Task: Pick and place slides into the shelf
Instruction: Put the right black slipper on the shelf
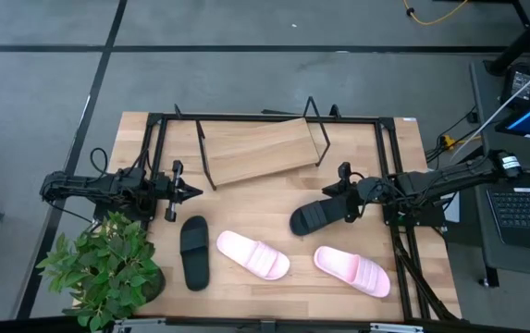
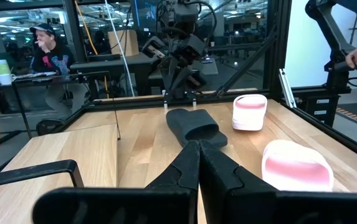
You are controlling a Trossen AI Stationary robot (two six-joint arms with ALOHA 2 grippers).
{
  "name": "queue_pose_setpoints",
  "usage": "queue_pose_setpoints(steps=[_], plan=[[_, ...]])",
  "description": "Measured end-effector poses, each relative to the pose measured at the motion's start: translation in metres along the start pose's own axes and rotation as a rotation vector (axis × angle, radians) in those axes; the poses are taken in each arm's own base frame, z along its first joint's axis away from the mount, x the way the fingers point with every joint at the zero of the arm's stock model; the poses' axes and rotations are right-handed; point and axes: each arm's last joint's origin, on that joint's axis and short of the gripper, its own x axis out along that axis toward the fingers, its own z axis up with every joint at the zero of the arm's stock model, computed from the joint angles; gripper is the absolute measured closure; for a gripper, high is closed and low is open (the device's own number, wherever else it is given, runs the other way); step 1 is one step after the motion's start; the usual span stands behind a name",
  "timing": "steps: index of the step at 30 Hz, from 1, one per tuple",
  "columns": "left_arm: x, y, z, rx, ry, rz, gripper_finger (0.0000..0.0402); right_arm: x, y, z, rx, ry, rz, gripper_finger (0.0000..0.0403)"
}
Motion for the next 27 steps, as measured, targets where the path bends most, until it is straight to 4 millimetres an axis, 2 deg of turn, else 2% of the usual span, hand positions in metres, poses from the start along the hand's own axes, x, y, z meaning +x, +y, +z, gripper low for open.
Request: queue_pose_setpoints(steps=[17, 27], plan=[[0.0, 0.0, 0.0, 0.0, 0.0, 0.0, 0.0401, 0.008, 0.0043, -0.0022, -0.033, 0.064, 0.003, 0.0365], [0.0, 0.0, 0.0, -0.001, 0.0, 0.0, 0.0401, 0.0093, 0.003, 0.0002, -0.019, 0.045, -0.012, 0.0365]])
